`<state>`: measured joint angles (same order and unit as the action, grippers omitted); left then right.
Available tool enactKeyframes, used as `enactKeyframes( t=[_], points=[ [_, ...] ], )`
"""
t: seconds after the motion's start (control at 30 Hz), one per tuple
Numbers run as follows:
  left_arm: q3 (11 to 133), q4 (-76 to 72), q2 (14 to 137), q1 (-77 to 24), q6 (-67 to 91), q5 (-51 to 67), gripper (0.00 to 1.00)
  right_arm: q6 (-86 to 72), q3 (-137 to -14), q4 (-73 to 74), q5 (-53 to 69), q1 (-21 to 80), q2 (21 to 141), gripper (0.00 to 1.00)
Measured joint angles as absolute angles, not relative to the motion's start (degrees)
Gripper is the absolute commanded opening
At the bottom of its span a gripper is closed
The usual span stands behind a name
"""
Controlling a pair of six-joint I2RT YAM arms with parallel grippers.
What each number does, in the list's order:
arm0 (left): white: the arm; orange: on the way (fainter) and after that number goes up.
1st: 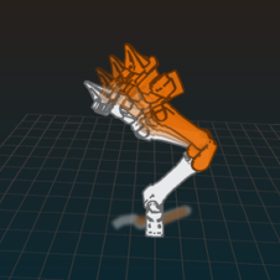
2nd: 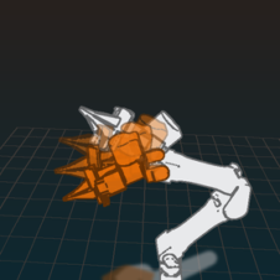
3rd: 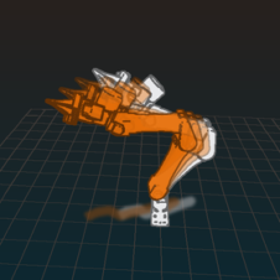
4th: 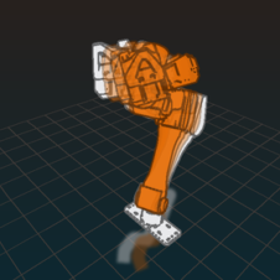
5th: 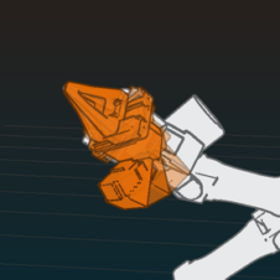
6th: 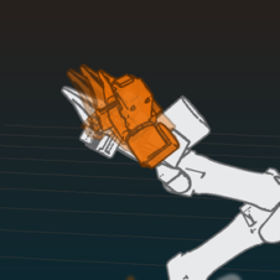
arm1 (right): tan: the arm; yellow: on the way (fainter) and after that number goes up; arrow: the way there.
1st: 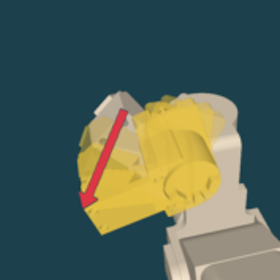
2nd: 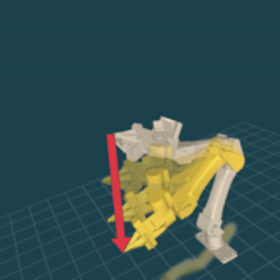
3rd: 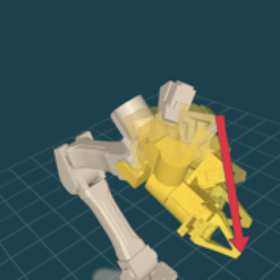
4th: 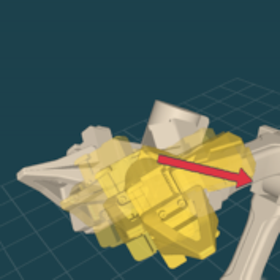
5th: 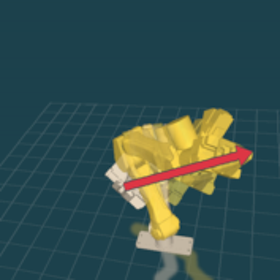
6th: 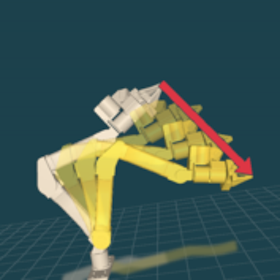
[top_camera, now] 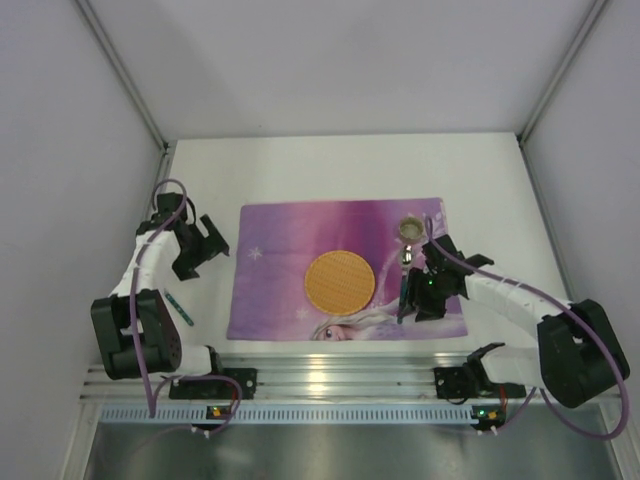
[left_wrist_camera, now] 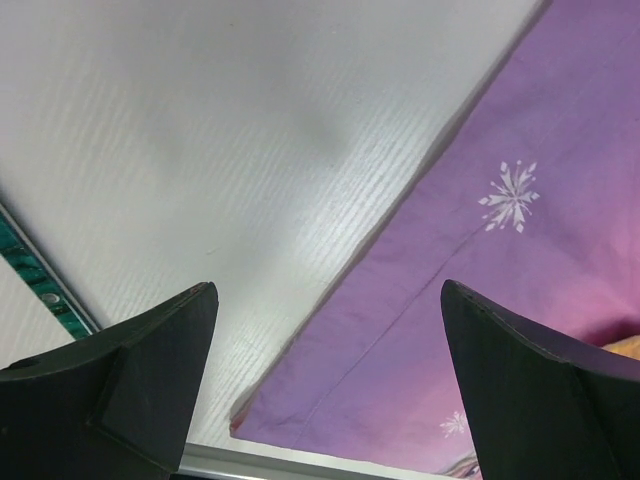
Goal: Set the dinner table for one person
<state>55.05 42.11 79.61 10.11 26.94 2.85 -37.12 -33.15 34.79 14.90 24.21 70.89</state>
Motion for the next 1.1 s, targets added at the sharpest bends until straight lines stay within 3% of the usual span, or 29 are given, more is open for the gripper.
enactKeyframes(
  t=[0.5, 0.8, 1.03, 1.1],
  points=[
    [55.4, 48.4, 81.2, 19.0, 29.2, -18.9, 0.97, -34.3, -44.8, 42.7, 11.6, 24.2, 69.4, 0.48],
    [54.6, 47.2, 83.9, 23.7, 30.1, -22.8, 0.92, -32.2, -50.6, 45.8, 11.7, 24.2, 73.6, 0.47],
    [54.2, 44.4, 92.3, 25.6, 31.2, -19.6, 0.79, -29.9, -57.2, 46.9, 12.1, 24.2, 79.0, 0.46],
    [54.2, 43.2, 92.4, 25.6, 31.8, -18.7, 0.67, -29.4, -58.1, 47.0, 12.2, 24.2, 79.9, 0.46]
  ],
)
